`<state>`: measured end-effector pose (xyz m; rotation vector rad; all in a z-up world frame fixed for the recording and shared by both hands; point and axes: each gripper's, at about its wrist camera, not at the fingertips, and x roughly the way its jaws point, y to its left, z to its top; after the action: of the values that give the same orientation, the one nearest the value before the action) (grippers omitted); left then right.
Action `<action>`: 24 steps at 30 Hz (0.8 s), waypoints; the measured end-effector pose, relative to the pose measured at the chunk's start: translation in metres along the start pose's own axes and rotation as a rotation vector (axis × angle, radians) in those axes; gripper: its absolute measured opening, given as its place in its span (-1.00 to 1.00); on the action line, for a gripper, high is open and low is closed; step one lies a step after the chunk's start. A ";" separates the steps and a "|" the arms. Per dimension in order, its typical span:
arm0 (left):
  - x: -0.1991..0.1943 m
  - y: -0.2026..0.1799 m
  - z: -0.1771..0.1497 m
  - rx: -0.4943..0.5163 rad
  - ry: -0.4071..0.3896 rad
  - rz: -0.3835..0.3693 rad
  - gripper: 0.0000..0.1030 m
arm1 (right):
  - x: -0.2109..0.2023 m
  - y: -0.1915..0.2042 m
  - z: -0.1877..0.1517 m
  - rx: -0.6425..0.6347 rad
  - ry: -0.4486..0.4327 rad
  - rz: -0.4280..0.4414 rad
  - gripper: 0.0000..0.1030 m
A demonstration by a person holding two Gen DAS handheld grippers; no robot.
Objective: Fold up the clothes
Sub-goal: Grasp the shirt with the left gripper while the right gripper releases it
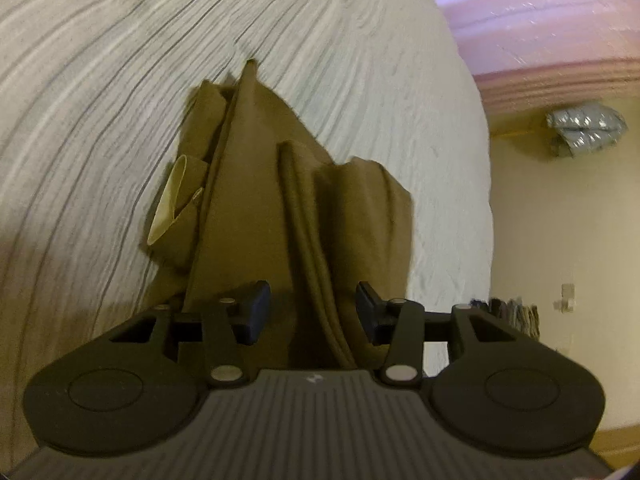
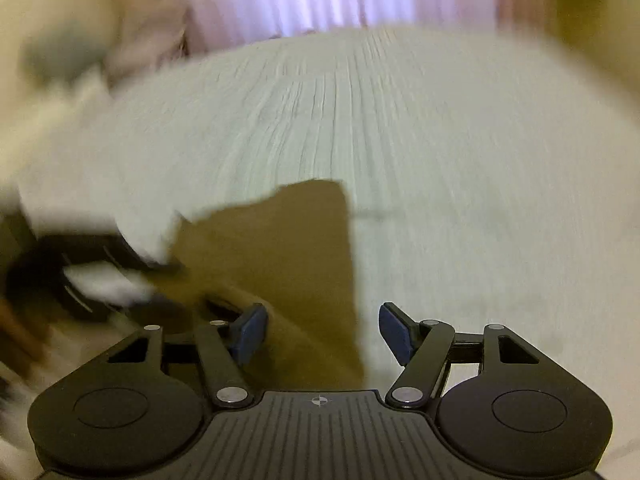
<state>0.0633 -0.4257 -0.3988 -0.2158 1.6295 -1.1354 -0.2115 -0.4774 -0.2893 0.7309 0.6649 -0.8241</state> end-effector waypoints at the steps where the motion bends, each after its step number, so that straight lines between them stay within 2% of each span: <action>1: 0.002 0.000 0.001 -0.010 -0.005 -0.001 -0.20 | -0.002 -0.010 0.004 0.065 0.007 0.084 0.29; 2: 0.004 0.001 0.001 -0.017 -0.009 -0.007 -0.20 | -0.005 -0.020 0.008 0.130 0.014 0.168 0.29; 4: 0.007 0.001 -0.001 -0.032 -0.014 -0.025 -0.18 | -0.013 -0.027 0.015 0.131 -0.020 0.261 0.29; 8: 0.015 0.003 -0.002 -0.062 -0.015 -0.054 -0.12 | -0.004 -0.067 0.016 0.290 -0.028 0.136 0.29; 11: 0.028 0.008 0.000 -0.096 0.000 -0.072 -0.09 | 0.033 -0.097 0.011 0.401 0.096 -0.110 0.29; 13: 0.035 0.009 0.002 -0.105 0.002 -0.071 -0.10 | 0.056 -0.106 0.006 0.432 0.181 -0.212 0.23; 14: 0.038 0.009 0.003 -0.106 0.000 -0.073 -0.10 | 0.066 -0.105 0.002 0.429 0.199 -0.208 0.12; 17: 0.044 0.005 0.005 -0.098 -0.012 -0.107 -0.15 | 0.089 -0.087 0.003 0.301 0.231 -0.236 0.11; 18: 0.046 0.001 0.005 -0.071 -0.018 -0.113 -0.38 | 0.094 -0.075 0.003 0.242 0.236 -0.235 0.11; 19: 0.046 -0.005 0.006 -0.022 -0.025 -0.113 -0.59 | 0.099 -0.062 0.002 0.184 0.241 -0.234 0.11; 20: 0.045 -0.011 0.007 0.032 -0.036 -0.109 -0.74 | 0.102 -0.052 0.004 0.151 0.245 -0.222 0.02; 21: 0.038 -0.017 0.009 0.094 -0.055 -0.100 -0.76 | 0.105 -0.042 0.005 0.118 0.248 -0.209 -0.23; 24: 0.011 -0.032 0.015 0.231 -0.107 -0.092 -0.77 | 0.108 -0.016 0.008 0.022 0.249 -0.210 -0.29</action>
<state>0.0590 -0.4579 -0.3809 -0.1988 1.3939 -1.3484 -0.1677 -0.5351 -0.3713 0.8004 0.9697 -0.9421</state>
